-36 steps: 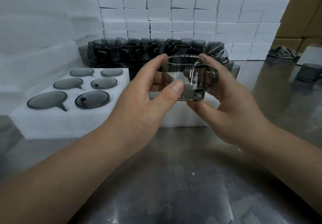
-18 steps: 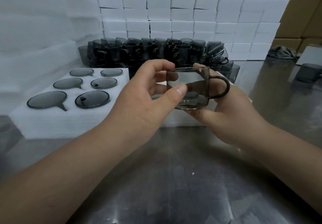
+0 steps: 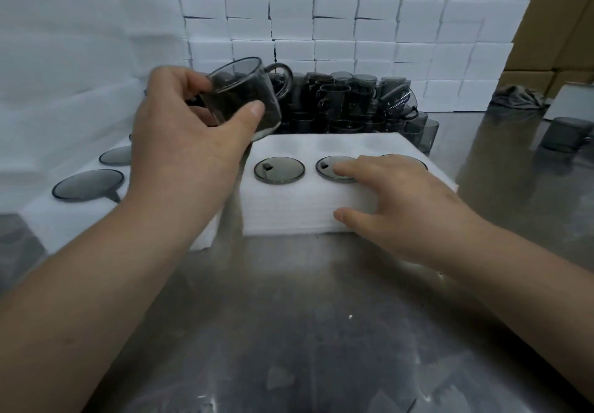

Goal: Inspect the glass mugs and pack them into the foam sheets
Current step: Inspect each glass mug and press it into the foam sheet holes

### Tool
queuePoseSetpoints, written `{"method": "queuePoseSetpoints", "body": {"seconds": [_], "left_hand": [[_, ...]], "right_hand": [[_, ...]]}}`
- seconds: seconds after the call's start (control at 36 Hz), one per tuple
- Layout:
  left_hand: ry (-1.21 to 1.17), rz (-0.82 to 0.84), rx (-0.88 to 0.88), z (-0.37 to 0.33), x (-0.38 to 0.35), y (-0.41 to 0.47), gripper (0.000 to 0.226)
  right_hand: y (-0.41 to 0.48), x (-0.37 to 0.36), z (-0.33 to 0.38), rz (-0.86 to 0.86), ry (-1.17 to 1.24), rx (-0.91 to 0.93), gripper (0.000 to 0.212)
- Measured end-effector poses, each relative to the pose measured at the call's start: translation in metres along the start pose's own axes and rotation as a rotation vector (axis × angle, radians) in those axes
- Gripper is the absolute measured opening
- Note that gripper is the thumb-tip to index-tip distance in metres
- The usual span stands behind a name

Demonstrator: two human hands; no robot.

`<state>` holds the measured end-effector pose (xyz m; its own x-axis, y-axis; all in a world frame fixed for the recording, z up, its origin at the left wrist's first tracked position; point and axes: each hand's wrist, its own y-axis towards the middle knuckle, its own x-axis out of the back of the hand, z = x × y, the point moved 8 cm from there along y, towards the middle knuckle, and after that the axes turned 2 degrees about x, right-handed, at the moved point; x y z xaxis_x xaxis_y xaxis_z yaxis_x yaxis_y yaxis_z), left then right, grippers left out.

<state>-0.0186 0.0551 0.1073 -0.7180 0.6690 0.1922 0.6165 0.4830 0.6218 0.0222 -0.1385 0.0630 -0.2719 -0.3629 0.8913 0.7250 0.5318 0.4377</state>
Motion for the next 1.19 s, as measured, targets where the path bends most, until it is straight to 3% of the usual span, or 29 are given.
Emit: {"method": "queuePoseSetpoints", "body": {"seconds": [0.33,0.47,0.67,1.03,1.19], "left_hand": [[0.189,0.113,0.132,0.007,-0.010,0.023,0.046],[0.411,0.252,0.093,0.000,-0.033,0.047,0.076],[0.573,0.484,0.069,0.003,-0.076,0.059,0.036],[0.688,0.802,-0.060,0.018,-0.105,0.070,0.068],[0.737,0.942,-0.037,0.025,-0.113,0.071,0.062]], "right_hand": [[0.001,-0.001,0.001,-0.013,-0.040,0.033,0.051],[0.002,-0.001,0.002,-0.015,-0.051,0.048,0.051],[0.001,-0.004,0.002,-0.007,-0.061,0.042,0.050],[0.003,-0.005,0.001,0.023,-0.085,0.033,0.050],[0.002,-0.005,0.001,0.019,-0.078,0.039,0.053]]}}
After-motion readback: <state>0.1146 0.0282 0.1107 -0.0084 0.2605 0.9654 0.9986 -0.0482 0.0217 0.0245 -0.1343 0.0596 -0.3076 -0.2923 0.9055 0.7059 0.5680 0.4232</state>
